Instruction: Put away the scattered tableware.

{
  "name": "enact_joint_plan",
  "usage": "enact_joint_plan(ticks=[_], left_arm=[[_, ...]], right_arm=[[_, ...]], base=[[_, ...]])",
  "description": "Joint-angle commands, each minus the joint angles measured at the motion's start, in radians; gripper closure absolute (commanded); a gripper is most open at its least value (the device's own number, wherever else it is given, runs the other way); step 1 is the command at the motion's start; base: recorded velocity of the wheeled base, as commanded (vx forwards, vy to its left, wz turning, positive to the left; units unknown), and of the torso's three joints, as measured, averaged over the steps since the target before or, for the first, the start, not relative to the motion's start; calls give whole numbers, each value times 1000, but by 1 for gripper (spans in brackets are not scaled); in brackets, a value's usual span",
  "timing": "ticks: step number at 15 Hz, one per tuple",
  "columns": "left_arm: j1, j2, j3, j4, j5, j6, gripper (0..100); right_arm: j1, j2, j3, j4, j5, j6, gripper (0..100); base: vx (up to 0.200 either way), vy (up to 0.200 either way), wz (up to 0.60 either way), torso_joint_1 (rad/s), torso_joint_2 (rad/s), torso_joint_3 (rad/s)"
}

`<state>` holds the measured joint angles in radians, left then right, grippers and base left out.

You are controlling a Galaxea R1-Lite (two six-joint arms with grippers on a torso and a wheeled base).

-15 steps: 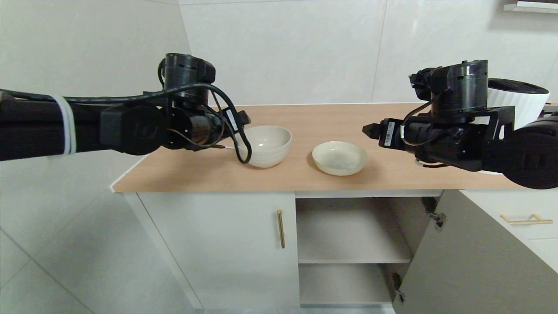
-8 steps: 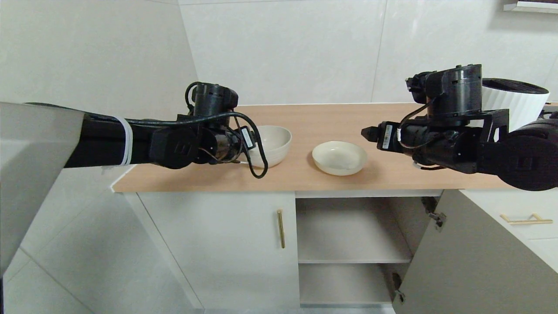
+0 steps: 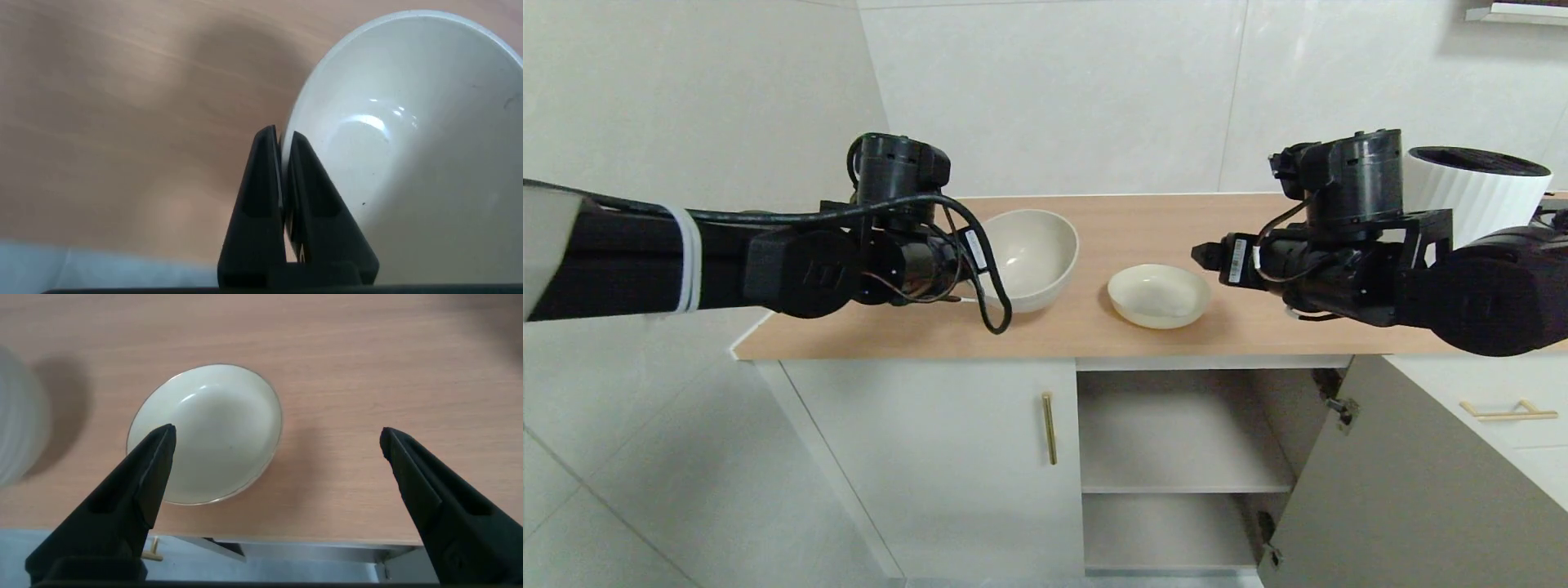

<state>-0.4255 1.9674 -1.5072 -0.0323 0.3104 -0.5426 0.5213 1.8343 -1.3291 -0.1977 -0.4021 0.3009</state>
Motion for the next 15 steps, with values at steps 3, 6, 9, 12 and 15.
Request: enact_joint_plan(ticks=[3, 6, 9, 12, 15], left_arm=[[-18, -142, 133, -74, -106, 4, 100], [-18, -182, 180, -101, -177, 6, 100], [-18, -183, 183, -101, -179, 6, 100], [-18, -185, 188, -101, -179, 6, 100], [-18, -185, 188, -103, -179, 4, 100]], right_arm=[[0, 154, -87, 40, -95, -2, 0], [-7, 220, -130, 58, -106, -2, 0], [-7, 252, -145, 58, -106, 0, 0], [-9, 261, -153, 57, -103, 18, 100], [-7, 261, -147, 57, -95, 23, 100]], base=[[0, 0, 0, 0, 0, 0], [0, 0, 0, 0, 0, 0], [0, 0, 0, 0, 0, 0], [0, 0, 0, 0, 0, 0], [0, 0, 0, 0, 0, 0]])
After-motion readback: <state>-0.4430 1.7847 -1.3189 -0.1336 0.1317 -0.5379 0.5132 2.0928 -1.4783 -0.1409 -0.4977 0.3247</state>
